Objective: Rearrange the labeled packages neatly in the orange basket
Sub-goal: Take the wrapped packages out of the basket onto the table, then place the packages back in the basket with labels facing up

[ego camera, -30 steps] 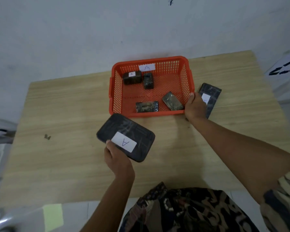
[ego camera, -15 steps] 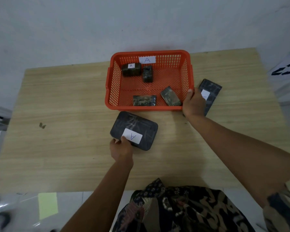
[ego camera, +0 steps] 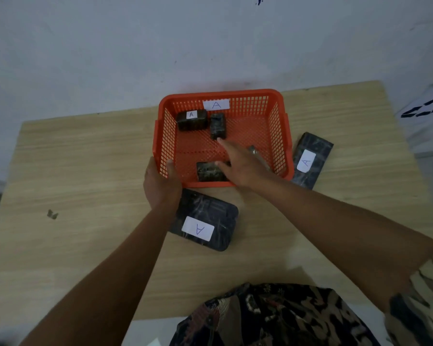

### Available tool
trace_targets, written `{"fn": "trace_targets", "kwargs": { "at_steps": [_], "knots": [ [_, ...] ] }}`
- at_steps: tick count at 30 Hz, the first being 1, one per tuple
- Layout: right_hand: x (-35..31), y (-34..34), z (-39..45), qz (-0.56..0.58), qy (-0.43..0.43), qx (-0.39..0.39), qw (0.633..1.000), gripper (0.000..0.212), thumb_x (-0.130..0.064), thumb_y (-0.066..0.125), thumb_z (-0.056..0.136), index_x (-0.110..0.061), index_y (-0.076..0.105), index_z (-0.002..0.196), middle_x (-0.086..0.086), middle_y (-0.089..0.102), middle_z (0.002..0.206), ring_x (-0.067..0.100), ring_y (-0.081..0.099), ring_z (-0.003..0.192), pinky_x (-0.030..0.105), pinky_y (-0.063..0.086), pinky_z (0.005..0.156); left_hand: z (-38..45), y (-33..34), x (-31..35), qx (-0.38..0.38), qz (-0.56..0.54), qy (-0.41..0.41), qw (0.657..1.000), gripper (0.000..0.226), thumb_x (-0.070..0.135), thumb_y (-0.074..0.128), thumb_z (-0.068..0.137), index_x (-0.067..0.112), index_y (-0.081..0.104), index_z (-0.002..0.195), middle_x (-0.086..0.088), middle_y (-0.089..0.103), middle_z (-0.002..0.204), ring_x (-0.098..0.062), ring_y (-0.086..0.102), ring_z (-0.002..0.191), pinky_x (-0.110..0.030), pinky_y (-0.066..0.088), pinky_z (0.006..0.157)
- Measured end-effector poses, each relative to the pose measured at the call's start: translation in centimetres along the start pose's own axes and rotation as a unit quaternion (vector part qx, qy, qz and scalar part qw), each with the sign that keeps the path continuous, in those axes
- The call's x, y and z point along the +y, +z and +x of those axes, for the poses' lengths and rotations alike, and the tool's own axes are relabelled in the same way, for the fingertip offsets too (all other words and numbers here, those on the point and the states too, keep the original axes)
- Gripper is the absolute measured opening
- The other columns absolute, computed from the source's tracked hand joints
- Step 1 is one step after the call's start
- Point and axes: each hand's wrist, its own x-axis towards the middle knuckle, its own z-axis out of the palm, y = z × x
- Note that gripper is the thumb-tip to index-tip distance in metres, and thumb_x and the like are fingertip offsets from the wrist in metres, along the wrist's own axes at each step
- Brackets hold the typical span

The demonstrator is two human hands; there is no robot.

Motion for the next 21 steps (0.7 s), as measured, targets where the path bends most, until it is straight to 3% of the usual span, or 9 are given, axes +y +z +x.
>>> {"fn": "trace_targets", "kwargs": {
  "at_steps": [3, 6, 9, 13, 15, 18, 21],
  "knots": [
    [-0.4, 0.7, 1.8, -0.011, 0.034, -0.083, 0.996, 0.047, -0.028, 0.061, 0.096, -0.018, 0.051, 0.141, 0.008, 0.059, 0.135, 0.025, 0.056, 0.120, 0.037, 0.046, 0.105, 1.8, 0.1, -0.1, -0.003, 0.010, 0.025, 1.000, 0.039, 0.038, 0.045, 0.097, 0.013, 0.058, 0.123, -0.011, 0.069, 0.114, -0.029, 0.064, 0.102, -0.040, 0.052, 0.090],
    [-0.5, 1.1, 2.9, -0.077, 0.091, -0.120, 0.986, 0.025, -0.029, 0.068, 0.090, -0.013, 0.070, 0.109, 0.007, 0.069, 0.108, 0.022, 0.065, 0.097, 0.033, 0.055, 0.085, 3.4, 0.3, -0.9, -0.016, 0.015, 0.002, 1.000, 0.031, 0.033, 0.046, 0.096, 0.008, 0.064, 0.099, -0.012, 0.070, 0.095, -0.033, 0.064, 0.090, -0.040, 0.052, 0.080],
    [-0.7, 1.1, 3.2, -0.099, 0.100, -0.118, 0.983, 0.015, -0.025, 0.075, 0.085, -0.017, 0.071, 0.097, 0.001, 0.066, 0.101, 0.017, 0.062, 0.090, 0.027, 0.050, 0.073, 3.9, 0.6, -1.6, -0.037, 0.015, -0.025, 0.999, 0.038, 0.034, 0.041, 0.097, 0.004, 0.062, 0.087, -0.015, 0.068, 0.087, -0.036, 0.063, 0.085, -0.045, 0.053, 0.077],
    [-0.6, 0.7, 2.5, -0.044, 0.110, -0.104, 0.988, 0.015, -0.023, 0.075, 0.084, -0.025, 0.063, 0.094, -0.005, 0.061, 0.099, 0.015, 0.060, 0.092, 0.027, 0.047, 0.073, 3.8, 0.6, -1.5, -0.039, 0.010, -0.020, 0.999, 0.040, 0.036, 0.039, 0.098, 0.004, 0.061, 0.089, -0.017, 0.068, 0.089, -0.035, 0.063, 0.084, -0.048, 0.053, 0.077],
    [-0.4, 0.4, 1.8, 0.001, 0.113, -0.087, 0.990, 0.019, -0.024, 0.076, 0.084, -0.025, 0.063, 0.098, -0.006, 0.063, 0.101, 0.013, 0.059, 0.091, 0.025, 0.047, 0.070, 3.8, 0.6, -1.4, -0.039, 0.005, -0.021, 0.999, 0.040, 0.036, 0.040, 0.098, 0.004, 0.062, 0.091, -0.017, 0.068, 0.090, -0.035, 0.063, 0.085, -0.048, 0.053, 0.078],
    [-0.3, -0.2, -0.2, 0.030, 0.099, -0.032, 0.994, 0.049, -0.030, 0.077, 0.083, -0.026, 0.060, 0.129, -0.009, 0.060, 0.108, 0.009, 0.056, 0.094, 0.015, 0.039, 0.071, 3.6, 0.5, -1.3, -0.045, 0.002, -0.018, 0.999, 0.040, 0.035, 0.040, 0.098, 0.003, 0.062, 0.092, -0.018, 0.068, 0.091, -0.036, 0.063, 0.086, -0.049, 0.054, 0.080],
    [-0.2, -0.7, -3.5, 0.041, 0.042, 0.122, 0.991, 0.045, -0.029, 0.076, 0.083, -0.015, 0.066, 0.125, 0.003, 0.065, 0.103, 0.014, 0.058, 0.091, 0.030, 0.048, 0.081, 3.5, 0.4, -1.2, -0.042, -0.002, -0.009, 0.999, 0.040, 0.034, 0.040, 0.098, 0.002, 0.062, 0.092, -0.019, 0.068, 0.092, -0.037, 0.063, 0.087, -0.048, 0.053, 0.080]
  ]
}}
